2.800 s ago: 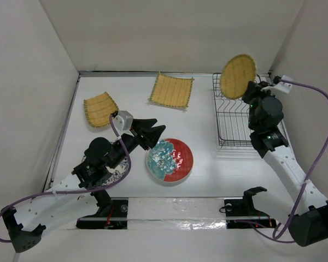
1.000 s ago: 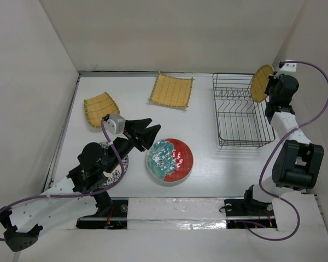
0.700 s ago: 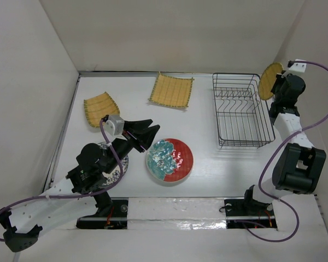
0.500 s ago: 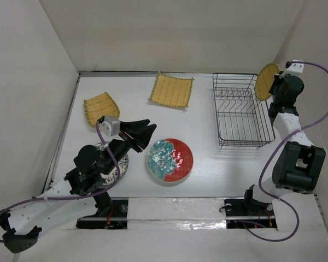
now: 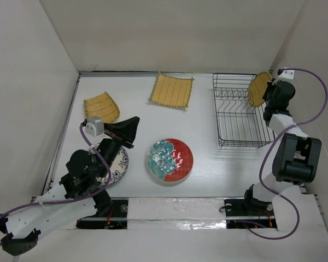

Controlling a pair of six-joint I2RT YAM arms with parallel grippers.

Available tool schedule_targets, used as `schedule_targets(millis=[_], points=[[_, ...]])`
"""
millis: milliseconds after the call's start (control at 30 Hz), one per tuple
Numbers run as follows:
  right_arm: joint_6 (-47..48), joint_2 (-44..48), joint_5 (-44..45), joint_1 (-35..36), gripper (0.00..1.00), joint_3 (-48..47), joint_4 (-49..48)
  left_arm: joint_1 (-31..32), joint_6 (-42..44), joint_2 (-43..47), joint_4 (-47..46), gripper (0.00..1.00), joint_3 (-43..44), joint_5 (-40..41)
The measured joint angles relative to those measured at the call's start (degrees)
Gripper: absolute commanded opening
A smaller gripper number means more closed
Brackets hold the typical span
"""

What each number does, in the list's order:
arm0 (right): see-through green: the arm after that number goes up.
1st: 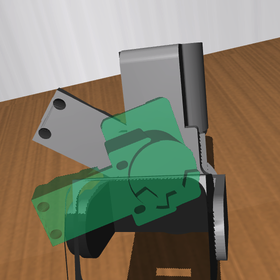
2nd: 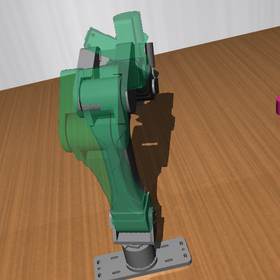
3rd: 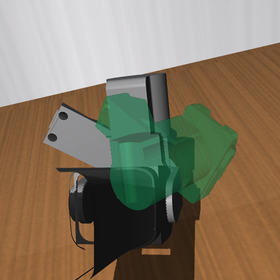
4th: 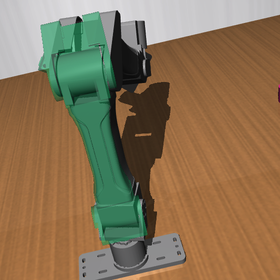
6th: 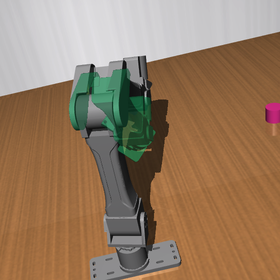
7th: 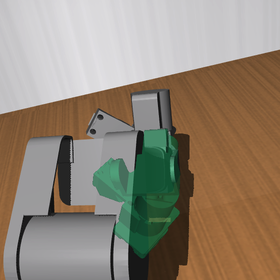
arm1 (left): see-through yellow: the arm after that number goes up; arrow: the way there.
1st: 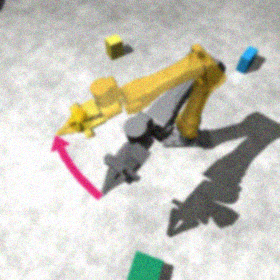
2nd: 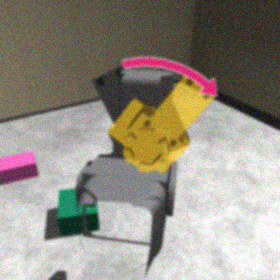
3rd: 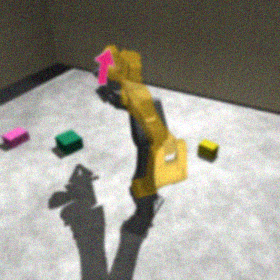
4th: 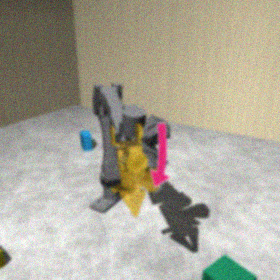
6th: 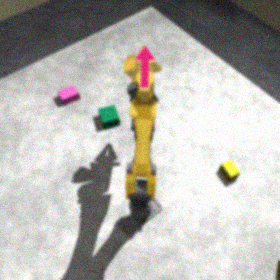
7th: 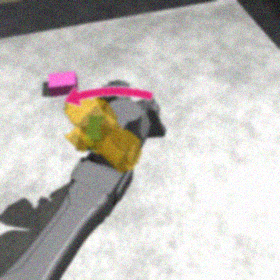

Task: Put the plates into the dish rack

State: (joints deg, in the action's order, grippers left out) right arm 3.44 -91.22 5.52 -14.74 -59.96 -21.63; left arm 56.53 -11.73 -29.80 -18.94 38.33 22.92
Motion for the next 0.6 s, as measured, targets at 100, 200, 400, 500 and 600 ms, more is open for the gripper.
schedule_targets(millis=[100,200,400,500,600], points=[[-0.7,-1.2,0.0,0.7,0.00,0.7,-2.3,0.0,-0.4,1.5,-0.3,0.00,-0.5,2.4],[-1.3,-1.5,0.1,1.3,0.15,1.3,-3.3,0.0,-0.7,1.0,-1.0,0.18,-0.5,2.7],[-3.0,-1.2,1.6,2.5,0.53,2.8,-5.0,0.0,-1.1,-0.6,-0.5,0.39,-0.5,1.9],[-4.6,0.4,2.1,2.8,0.54,4.2,-5.9,0.0,-1.1,-0.6,-0.6,0.40,-0.5,0.7],[-6.6,3.3,3.1,3.2,0.54,5.2,-6.5,0.0,-1.1,-0.8,-0.6,0.40,-0.5,-0.2]])
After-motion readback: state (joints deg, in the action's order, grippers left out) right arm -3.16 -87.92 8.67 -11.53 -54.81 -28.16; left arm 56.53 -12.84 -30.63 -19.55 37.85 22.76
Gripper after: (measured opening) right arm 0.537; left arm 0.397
